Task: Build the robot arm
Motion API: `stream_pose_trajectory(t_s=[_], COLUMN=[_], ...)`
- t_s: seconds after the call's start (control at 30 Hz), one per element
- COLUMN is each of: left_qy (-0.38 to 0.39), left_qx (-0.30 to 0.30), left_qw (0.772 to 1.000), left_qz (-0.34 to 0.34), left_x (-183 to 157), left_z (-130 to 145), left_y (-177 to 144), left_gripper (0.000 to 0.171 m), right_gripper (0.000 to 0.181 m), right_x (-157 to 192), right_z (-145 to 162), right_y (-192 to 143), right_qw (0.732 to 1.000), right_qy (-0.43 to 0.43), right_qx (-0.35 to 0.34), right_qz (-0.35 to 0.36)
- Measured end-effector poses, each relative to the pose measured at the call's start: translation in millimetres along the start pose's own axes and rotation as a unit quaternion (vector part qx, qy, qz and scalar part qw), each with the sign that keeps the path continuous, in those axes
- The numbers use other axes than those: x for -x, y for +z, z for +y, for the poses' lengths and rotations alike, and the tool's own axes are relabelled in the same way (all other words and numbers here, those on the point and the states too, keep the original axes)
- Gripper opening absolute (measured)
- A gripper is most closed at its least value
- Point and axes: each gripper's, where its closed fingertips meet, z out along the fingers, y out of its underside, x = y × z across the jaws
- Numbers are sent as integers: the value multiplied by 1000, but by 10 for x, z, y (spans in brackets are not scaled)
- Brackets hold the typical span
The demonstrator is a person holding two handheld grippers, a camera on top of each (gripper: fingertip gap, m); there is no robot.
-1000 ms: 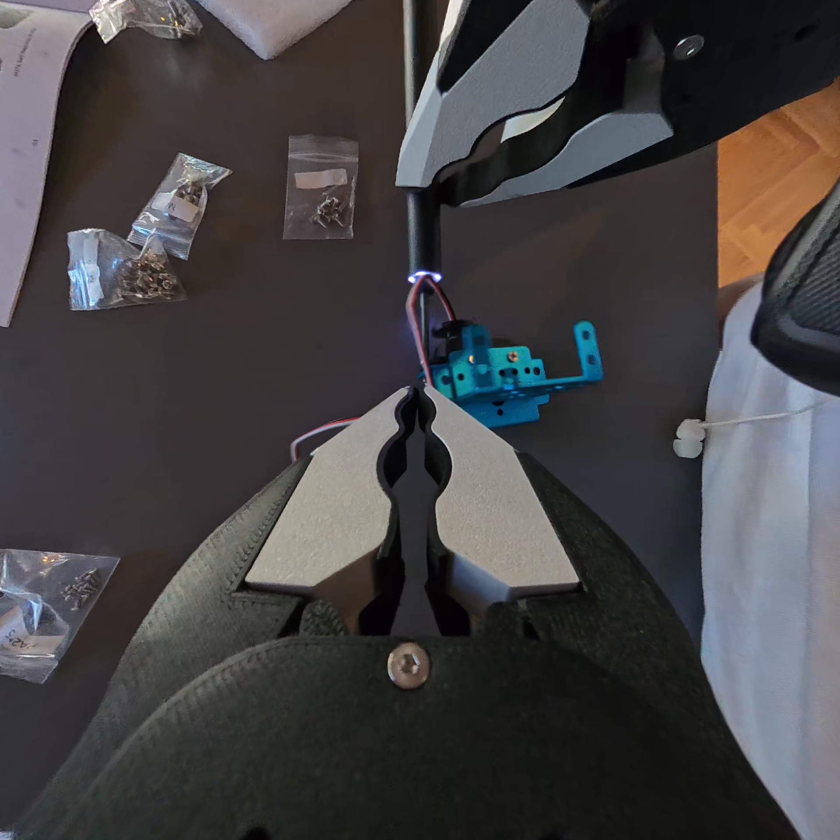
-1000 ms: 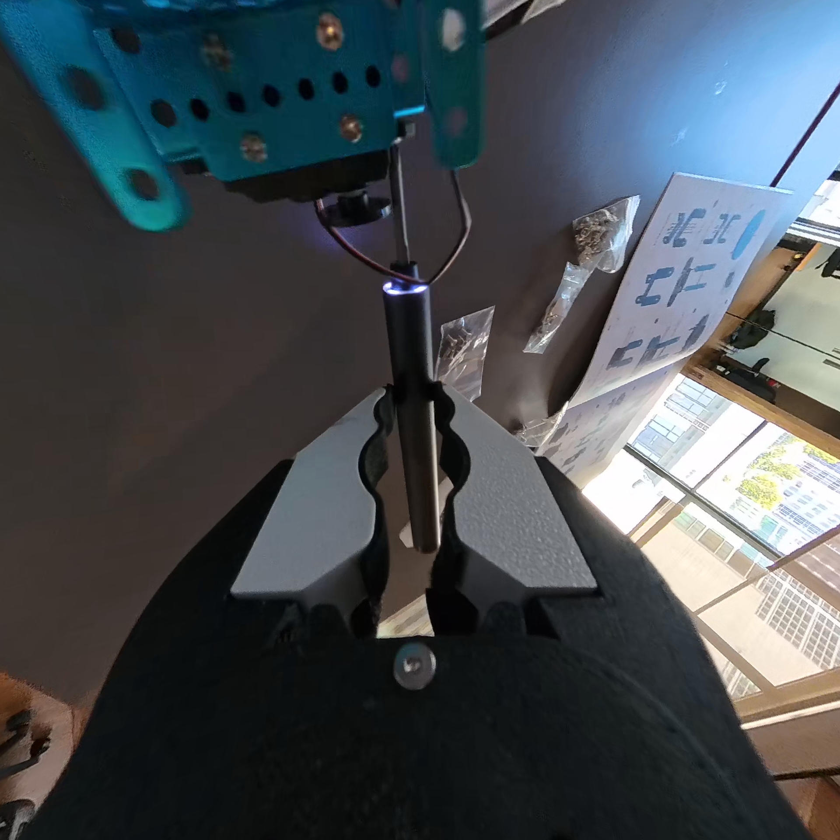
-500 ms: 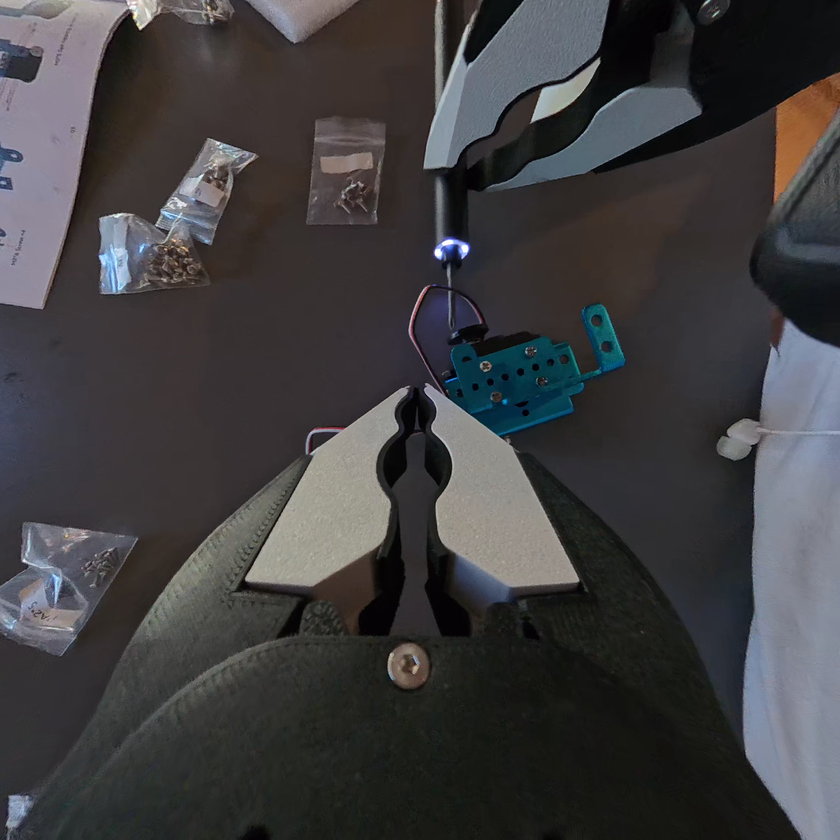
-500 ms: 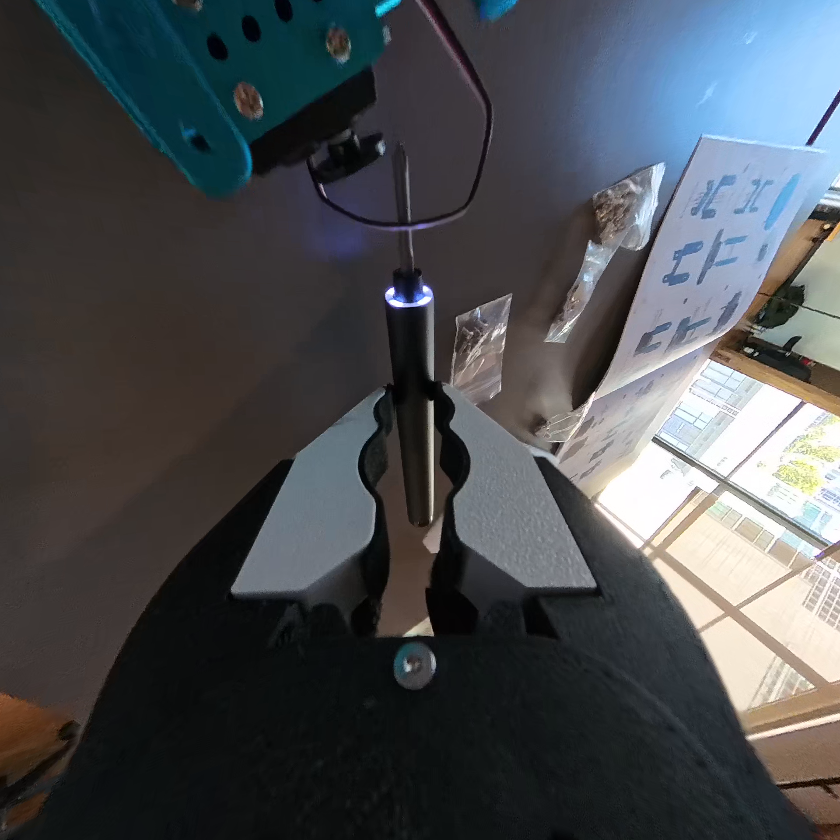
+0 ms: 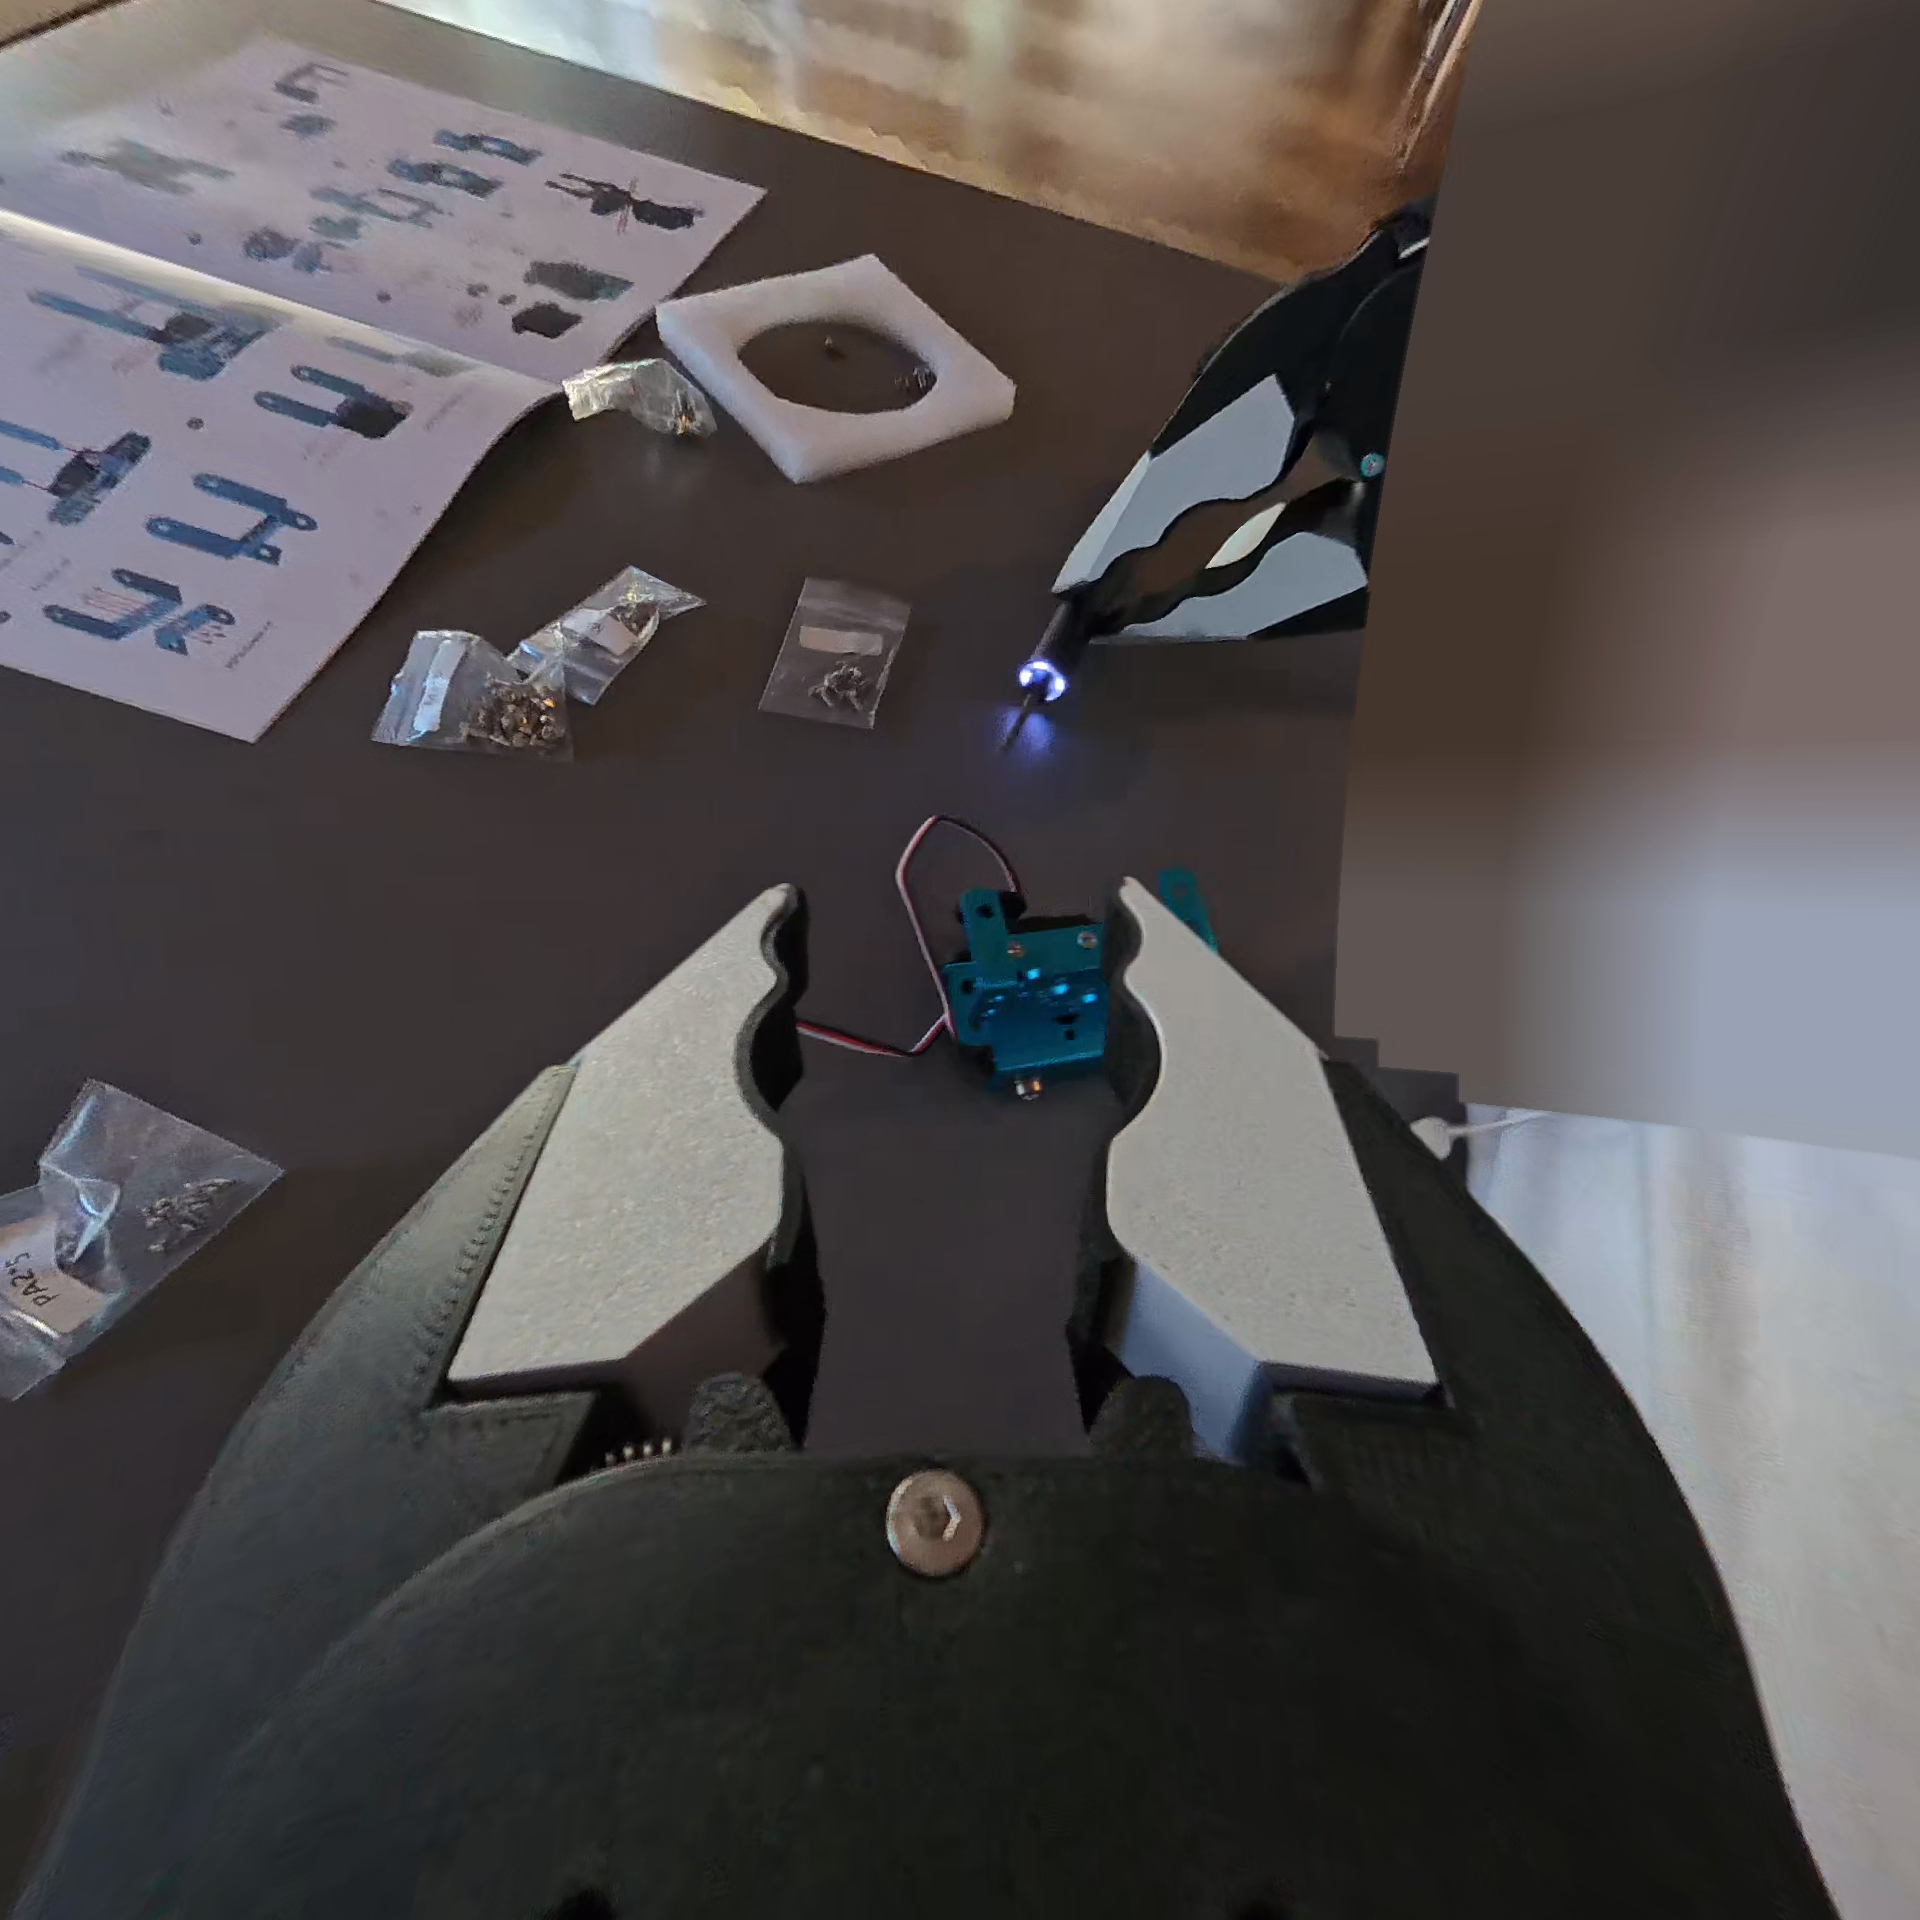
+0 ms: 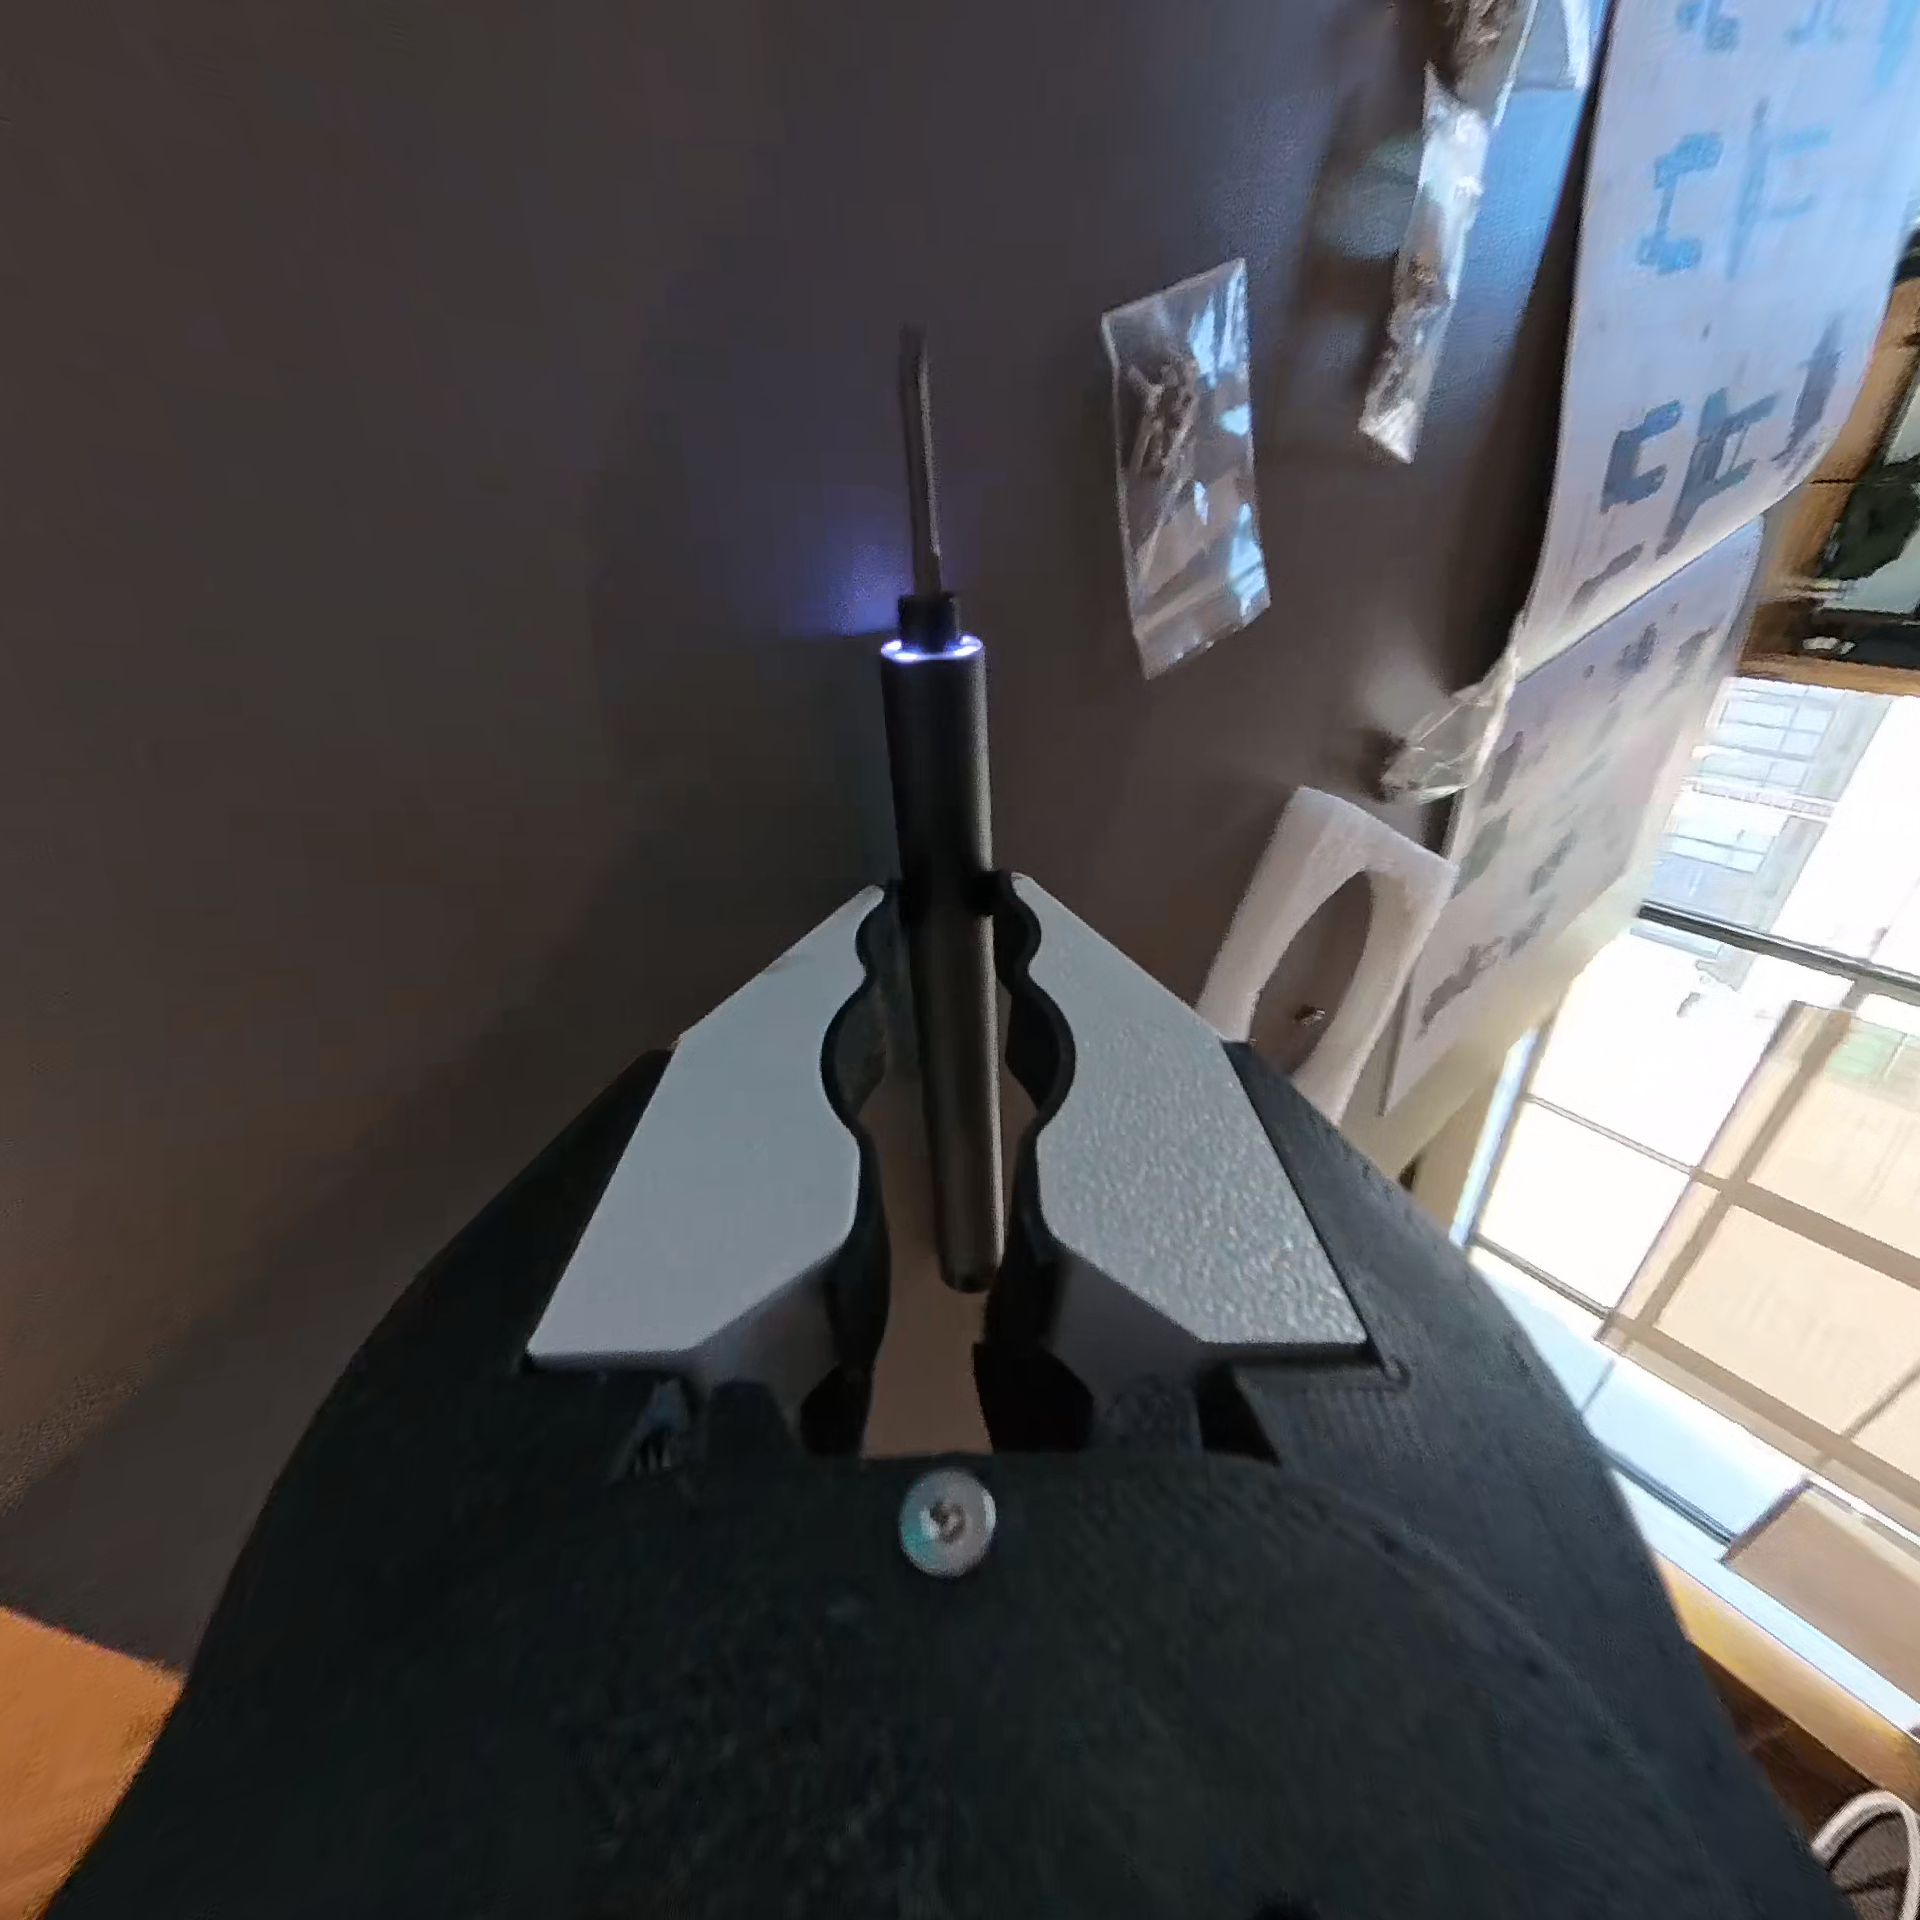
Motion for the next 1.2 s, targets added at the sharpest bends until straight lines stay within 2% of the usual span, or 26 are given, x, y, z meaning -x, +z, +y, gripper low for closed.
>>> stream_pose_trajectory(t_s=[0.13, 0.23, 0.33, 0.4, 0.5, 0.57, 0.63, 0.7, 0.73, 0.8, 0.83, 0.93, 1.07, 1.2], left_qy=[3, 4, -38, -94, -218, -295, -350, -374, -378, -391, -396, -408, -422, -424], left_qx=[20, 42, 83, 91, 80, 53, 21, -3, -8, 6, 18, 1, -25, -22], left_qw=[999, 994, 981, 967, 944, 923, 903, 896, 896, 899, 903, 906, 905, 905], left_qz=[-39, -101, -174, -218, -234, -241, -247, -241, -232, -195, -169, -109, -42, -37], left_x=[-229, -311, -286, -258, -306, -294, -222, -122, -87, -80, -109, -132, -174, -114], left_z=[21, 75, 170, 171, 156, 171, 199, 210, 224, 294, 334, 341, 385, 554], left_y=[86, 237, 350, 341, 250, 189, 150, 118, 118, 153, 172, 150, 51, -86], left_gripper=[84, 86, 88, 80, 71, 61, 45, 41, 33, 24, 15, 15, 10, 3], right_gripper=[17, 17, 17, 17, 17, 18, 18, 18, 18, 17, 17, 13, 11, 13], right_x=[-21, -66, -82, -80, -85, -100, -131, -177, -200, -243, -263, -270, -306, -278], right_z=[-1, 29, 36, 25, 13, 7, -13, -17, -19, -20, -25, -20, 59, 9], right_y=[8, 40, 61, 67, 76, 73, 71, 78, 72, 22, -19, -88, -22, 1], right_qw=[998, 995, 986, 977, 966, 962, 959, 961, 962, 963, 963, 961, 970, 970], right_qy=[-5, -25, -34, -36, -28, -14, 8, 34, 47, 74, 88, 121, 129, 136], right_qx=[-55, -100, -156, -189, -225, -240, -253, -254, -254, -248, -248, -243, -204, -200], right_qz=[-1, -10, -54, -88, -121, -129, -124, -105, -93, -69, -58, -43, -11, -28])
